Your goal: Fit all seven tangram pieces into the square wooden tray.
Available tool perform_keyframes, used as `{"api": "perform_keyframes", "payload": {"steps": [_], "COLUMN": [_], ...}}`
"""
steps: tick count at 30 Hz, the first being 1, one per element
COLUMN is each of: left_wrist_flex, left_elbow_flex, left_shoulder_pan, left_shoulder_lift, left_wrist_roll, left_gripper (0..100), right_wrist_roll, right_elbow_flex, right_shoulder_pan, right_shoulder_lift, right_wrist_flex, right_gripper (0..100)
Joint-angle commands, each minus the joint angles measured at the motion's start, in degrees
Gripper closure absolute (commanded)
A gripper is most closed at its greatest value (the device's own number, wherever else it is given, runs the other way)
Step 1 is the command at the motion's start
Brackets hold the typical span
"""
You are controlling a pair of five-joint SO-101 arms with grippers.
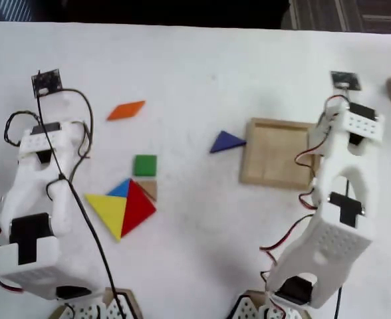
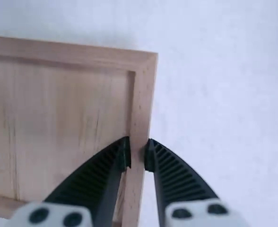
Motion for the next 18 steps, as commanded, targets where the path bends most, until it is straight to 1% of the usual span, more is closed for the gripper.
{"api": "perform_keyframes", "payload": {"steps": [1, 7, 12, 15, 18], "left_wrist_flex": [-1.14, -1.32, -1.49, -1.49, -1.49], "left_elbow_flex": [-0.35, -0.35, -0.35, -0.35, -0.35], "left_shoulder_pan": [-0.66, -0.66, -0.66, -0.66, -0.66], "left_shoulder_lift": [-3.3, -3.3, -3.3, -3.3, -3.3], "left_wrist_roll": [0.53, 0.53, 0.53, 0.53, 0.53], "left_gripper": [95, 95, 95, 95, 95], "right_wrist_roll": [0.7, 0.7, 0.35, -4.31, -6.95], "right_elbow_flex": [-2.73, -2.46, -2.46, -2.46, -1.67], "right_shoulder_pan": [-4.09, -9.01, -16.57, -20.62, -23.08], "right_shoulder_lift": [-0.04, 0.4, 0.13, 0.13, 0.04], "right_wrist_flex": [0.48, 1.8, 4.97, 6.37, 7.25], "right_gripper": [98.0, 98.0, 98.0, 98.0, 98.0]}}
